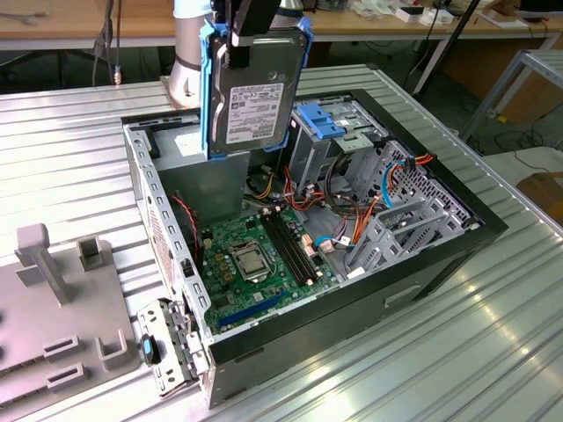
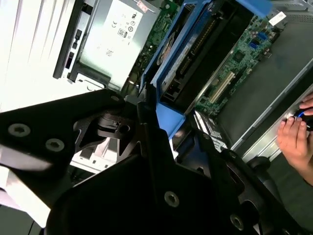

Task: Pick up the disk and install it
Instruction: 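Pick up the disk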

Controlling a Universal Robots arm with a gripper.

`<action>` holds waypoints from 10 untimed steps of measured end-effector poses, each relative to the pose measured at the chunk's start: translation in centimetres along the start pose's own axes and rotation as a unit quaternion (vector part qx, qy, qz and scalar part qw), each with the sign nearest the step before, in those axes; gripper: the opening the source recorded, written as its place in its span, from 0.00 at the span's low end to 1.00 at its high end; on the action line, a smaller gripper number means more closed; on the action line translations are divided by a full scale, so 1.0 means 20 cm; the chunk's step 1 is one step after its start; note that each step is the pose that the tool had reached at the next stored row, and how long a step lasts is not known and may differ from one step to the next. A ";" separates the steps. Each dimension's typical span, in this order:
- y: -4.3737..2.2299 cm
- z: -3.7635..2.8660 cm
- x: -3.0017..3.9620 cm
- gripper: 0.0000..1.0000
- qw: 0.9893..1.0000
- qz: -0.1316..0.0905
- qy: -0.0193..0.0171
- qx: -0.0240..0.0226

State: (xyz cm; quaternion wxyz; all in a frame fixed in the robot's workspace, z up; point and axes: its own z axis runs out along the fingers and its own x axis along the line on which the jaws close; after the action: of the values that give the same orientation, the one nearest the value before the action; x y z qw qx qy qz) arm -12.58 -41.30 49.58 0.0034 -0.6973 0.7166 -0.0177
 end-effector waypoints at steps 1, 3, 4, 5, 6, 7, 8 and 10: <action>-0.010 0.002 0.013 0.37 1.000 0.000 0.000 0.000; -0.020 0.004 0.036 0.37 1.000 0.000 0.000 0.000; -0.031 0.006 0.056 0.37 1.000 0.000 0.001 0.000; -0.048 0.009 0.075 0.37 1.000 0.000 0.001 0.000; -0.064 0.011 0.084 0.37 1.000 0.000 0.001 0.000; -0.079 0.013 0.091 0.37 1.000 0.000 0.001 0.000; -0.111 0.016 0.106 0.37 1.000 0.000 0.001 0.000; -0.151 0.020 0.127 0.37 1.000 0.000 0.002 0.000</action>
State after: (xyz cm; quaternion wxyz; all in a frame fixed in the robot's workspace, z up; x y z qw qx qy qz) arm -9.62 -43.92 49.32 0.0019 -0.6973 0.7165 -0.0188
